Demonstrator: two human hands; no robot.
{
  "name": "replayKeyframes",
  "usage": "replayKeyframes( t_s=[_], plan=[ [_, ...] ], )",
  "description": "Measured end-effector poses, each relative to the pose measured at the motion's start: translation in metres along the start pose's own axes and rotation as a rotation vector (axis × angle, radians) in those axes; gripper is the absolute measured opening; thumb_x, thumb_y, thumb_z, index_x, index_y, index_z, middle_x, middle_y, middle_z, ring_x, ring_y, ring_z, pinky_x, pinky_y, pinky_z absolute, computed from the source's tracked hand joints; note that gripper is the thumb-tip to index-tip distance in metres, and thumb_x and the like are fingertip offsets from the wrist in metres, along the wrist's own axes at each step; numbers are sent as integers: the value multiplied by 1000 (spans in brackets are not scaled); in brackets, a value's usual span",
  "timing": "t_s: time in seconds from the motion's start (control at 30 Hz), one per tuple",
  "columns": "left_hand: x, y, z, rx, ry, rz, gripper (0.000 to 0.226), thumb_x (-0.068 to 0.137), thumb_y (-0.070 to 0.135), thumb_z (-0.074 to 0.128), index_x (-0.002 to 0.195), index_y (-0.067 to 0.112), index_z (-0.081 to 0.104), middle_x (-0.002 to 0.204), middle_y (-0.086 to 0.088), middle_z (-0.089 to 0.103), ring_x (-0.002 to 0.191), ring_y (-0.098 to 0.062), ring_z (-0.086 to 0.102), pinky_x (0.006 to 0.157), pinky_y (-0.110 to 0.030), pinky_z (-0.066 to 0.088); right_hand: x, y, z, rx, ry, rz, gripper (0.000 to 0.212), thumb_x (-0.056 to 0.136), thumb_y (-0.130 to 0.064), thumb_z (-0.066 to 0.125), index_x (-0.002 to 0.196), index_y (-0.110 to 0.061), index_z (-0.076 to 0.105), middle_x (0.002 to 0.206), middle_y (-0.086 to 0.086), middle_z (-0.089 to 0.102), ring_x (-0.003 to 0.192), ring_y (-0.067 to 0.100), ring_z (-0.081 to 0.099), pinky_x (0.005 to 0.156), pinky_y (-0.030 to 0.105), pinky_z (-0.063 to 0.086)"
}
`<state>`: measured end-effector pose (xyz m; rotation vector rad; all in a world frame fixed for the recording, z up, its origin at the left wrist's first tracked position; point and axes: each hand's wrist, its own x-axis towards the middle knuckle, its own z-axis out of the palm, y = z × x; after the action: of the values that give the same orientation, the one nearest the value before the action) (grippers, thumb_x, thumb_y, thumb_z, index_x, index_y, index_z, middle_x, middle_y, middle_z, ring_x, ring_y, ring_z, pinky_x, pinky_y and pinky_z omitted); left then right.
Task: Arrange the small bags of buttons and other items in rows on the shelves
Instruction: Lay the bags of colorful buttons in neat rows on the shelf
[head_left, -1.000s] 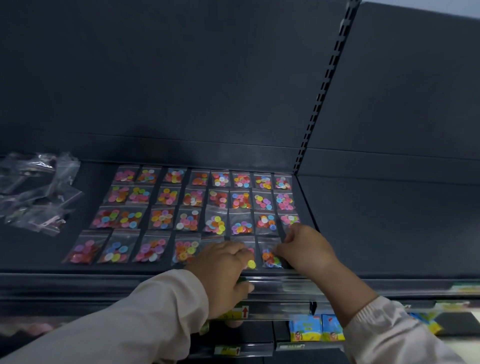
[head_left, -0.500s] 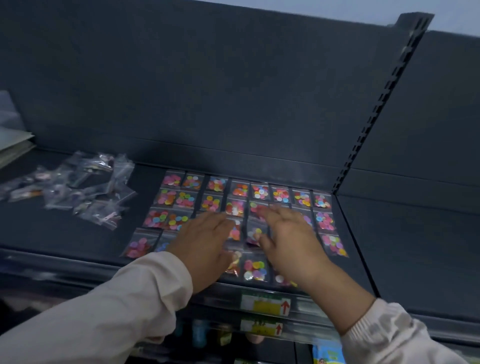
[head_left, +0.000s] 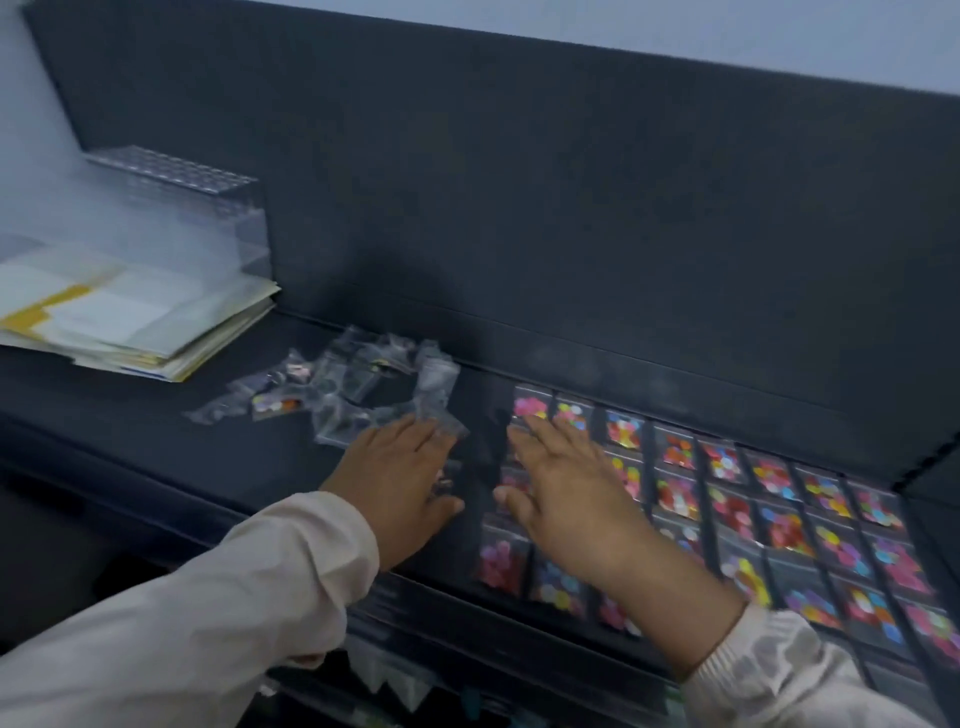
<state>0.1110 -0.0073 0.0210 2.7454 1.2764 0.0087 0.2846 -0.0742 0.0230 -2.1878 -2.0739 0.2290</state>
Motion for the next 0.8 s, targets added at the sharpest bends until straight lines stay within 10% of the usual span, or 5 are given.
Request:
replayKeyframes(
  t_s=[0.4, 0.5, 0.63, 0.8],
  plan=[
    [23, -137, 19, 62, -136, -72, 76, 90, 59, 37, 150, 22, 9, 158, 0, 13, 144, -20, 14, 116, -36, 13, 91, -95, 30, 40, -230, -89, 61, 98, -38, 39, 150, -22, 11, 159, 0, 1, 146, 18, 2, 115, 28, 2],
    [24, -155, 26, -21, -195, 11, 65, 87, 59, 39, 141, 23, 35, 146, 1, 37, 134, -20, 35, 109, -36, 30, 109, -113, 37, 44, -243, -104, 59, 98, -36, 39, 150, -23, 12, 159, -1, 1, 146, 18, 0, 118, 31, 0],
    [25, -179, 24, -202, 50, -44, 32, 89, 41, 43, 106, 23, 63, 109, 2, 62, 103, -18, 56, 87, -28, 43, 129, -135, 45, 27, -255, -158, 59, 99, -33, 38, 150, -25, 11, 159, -3, 2, 146, 18, -2, 116, 31, -2],
    [33, -213, 21, -48, 130, -227, 26, 92, 27, 45, 112, 20, 61, 118, -3, 59, 110, -23, 53, 90, -33, 44, 149, -152, 53, -32, -284, -162, 58, 98, -33, 39, 149, -23, 14, 159, -3, 4, 145, 19, -2, 118, 38, 1]
  ],
)
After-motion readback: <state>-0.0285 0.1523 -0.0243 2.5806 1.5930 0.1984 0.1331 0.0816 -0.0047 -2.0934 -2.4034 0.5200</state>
